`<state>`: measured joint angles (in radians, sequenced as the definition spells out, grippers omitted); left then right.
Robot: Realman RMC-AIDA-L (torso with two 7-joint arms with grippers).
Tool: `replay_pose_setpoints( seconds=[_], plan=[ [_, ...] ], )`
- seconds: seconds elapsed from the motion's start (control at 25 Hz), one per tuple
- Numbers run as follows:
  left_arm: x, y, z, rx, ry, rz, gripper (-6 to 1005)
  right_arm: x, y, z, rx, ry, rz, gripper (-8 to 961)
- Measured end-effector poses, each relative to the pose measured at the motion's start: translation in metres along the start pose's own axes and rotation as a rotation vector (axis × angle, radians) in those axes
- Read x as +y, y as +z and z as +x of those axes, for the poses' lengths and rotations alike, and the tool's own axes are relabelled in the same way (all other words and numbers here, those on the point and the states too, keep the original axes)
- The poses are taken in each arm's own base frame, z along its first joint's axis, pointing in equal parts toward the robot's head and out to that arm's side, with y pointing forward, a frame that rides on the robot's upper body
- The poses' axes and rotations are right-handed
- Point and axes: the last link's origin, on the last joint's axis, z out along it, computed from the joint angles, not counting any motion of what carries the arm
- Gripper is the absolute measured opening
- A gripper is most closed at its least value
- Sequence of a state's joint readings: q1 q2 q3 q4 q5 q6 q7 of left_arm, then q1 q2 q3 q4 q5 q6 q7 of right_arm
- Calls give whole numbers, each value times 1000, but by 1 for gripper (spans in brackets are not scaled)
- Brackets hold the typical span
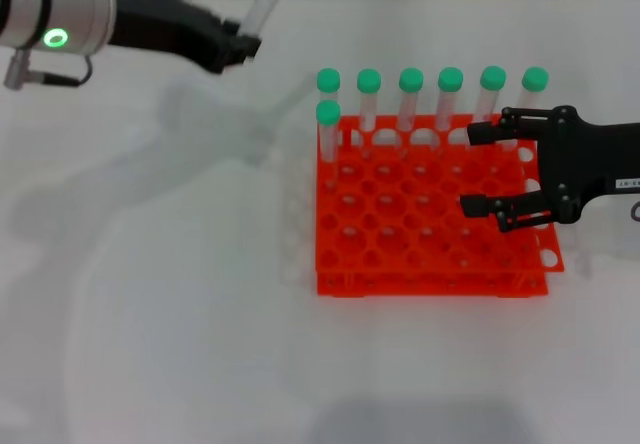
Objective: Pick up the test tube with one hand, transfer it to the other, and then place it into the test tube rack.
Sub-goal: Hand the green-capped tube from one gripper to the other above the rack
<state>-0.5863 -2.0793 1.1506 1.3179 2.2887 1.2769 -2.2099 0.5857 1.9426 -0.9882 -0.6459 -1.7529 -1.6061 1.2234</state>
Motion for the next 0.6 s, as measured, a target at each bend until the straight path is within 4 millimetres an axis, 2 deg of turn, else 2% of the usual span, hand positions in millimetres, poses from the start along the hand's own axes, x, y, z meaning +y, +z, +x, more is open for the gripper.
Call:
replay_pose_setpoints(
  seconds=[0.28, 0.6],
  plan=[
    [-6, -6, 9, 284, 82, -166, 213, 3, 5, 1, -14, 0, -1, 873],
    [-9, 20, 6, 291, 135, -366, 220, 1, 7, -5, -51, -7, 7, 873]
  ],
)
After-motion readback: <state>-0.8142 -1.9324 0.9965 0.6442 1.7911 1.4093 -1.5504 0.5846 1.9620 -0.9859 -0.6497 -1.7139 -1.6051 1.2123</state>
